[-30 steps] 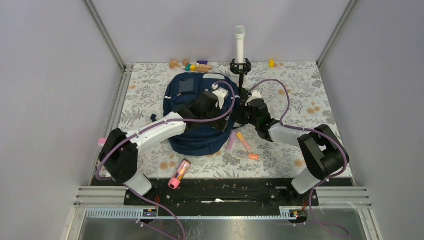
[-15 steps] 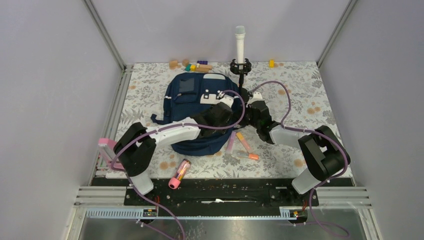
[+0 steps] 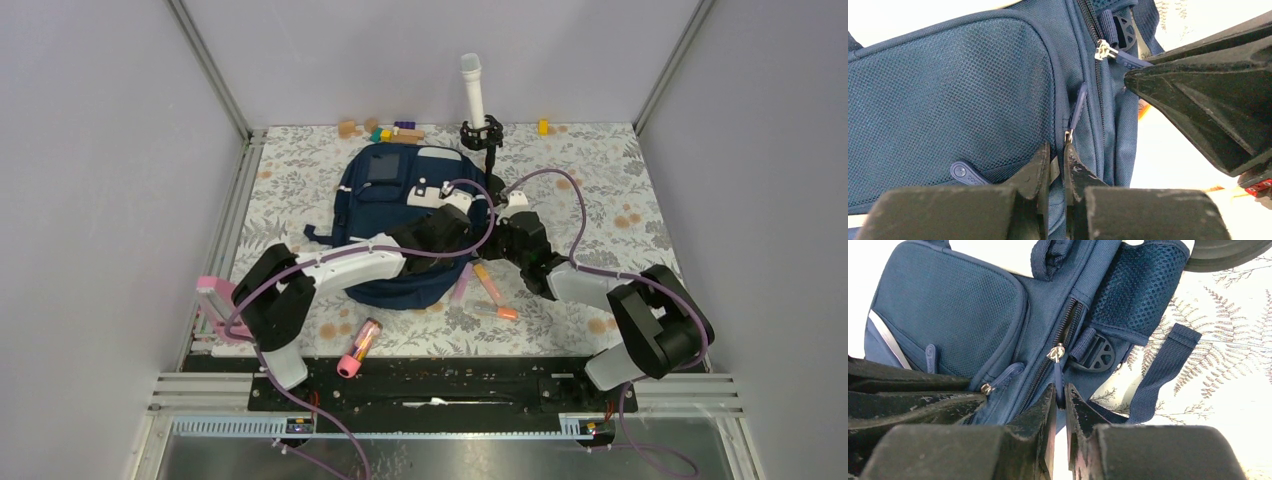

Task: Pack the student bag
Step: Unzip the student bag at the center of the board.

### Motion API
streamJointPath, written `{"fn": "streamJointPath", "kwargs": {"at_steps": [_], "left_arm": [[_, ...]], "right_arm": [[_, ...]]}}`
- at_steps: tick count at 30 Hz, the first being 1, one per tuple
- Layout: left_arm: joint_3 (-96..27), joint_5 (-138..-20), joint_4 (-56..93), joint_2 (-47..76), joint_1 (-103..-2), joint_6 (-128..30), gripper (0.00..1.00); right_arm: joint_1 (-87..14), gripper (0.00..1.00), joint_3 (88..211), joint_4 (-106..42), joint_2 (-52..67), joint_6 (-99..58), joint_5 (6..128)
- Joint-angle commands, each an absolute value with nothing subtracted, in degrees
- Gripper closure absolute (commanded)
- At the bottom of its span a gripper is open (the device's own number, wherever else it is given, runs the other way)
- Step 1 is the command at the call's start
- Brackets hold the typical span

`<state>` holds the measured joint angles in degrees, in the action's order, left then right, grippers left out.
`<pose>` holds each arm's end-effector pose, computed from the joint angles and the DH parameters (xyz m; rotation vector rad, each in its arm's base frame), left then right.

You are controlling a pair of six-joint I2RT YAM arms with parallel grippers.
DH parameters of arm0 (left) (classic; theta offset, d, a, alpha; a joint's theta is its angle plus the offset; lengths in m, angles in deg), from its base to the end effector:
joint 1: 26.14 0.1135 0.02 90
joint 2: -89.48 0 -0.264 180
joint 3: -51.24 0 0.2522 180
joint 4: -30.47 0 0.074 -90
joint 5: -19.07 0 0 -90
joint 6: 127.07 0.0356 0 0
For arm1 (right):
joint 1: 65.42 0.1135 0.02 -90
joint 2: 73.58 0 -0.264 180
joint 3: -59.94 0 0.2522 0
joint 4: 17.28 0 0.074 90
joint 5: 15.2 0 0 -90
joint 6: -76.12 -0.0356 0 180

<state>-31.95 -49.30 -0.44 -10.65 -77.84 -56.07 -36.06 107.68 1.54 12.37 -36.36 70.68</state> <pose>0.2455 -0.2897 0.2205 0.4913 2.2842 -0.1565 0.2627 0.1507 0.1845 -0.1680 1.9601 0.6724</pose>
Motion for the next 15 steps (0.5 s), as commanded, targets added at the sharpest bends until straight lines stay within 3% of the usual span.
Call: {"fn": "streamJointPath", "kwargs": {"at_steps": [1, 15], "left_arm": [[-35.1, -42.0, 2.6, -7.1, -75.2, -55.6, 1.00], [-38.7, -44.9, 2.8, -3.5, -73.7, -53.5, 1.00]], "right_arm": [[-35.9, 1.00, 105.1, -3.0, 10.0, -31.2, 71.2], [-31.0, 1.00, 101.6, 0.6, 6.1, -26.4, 72.0]]}}
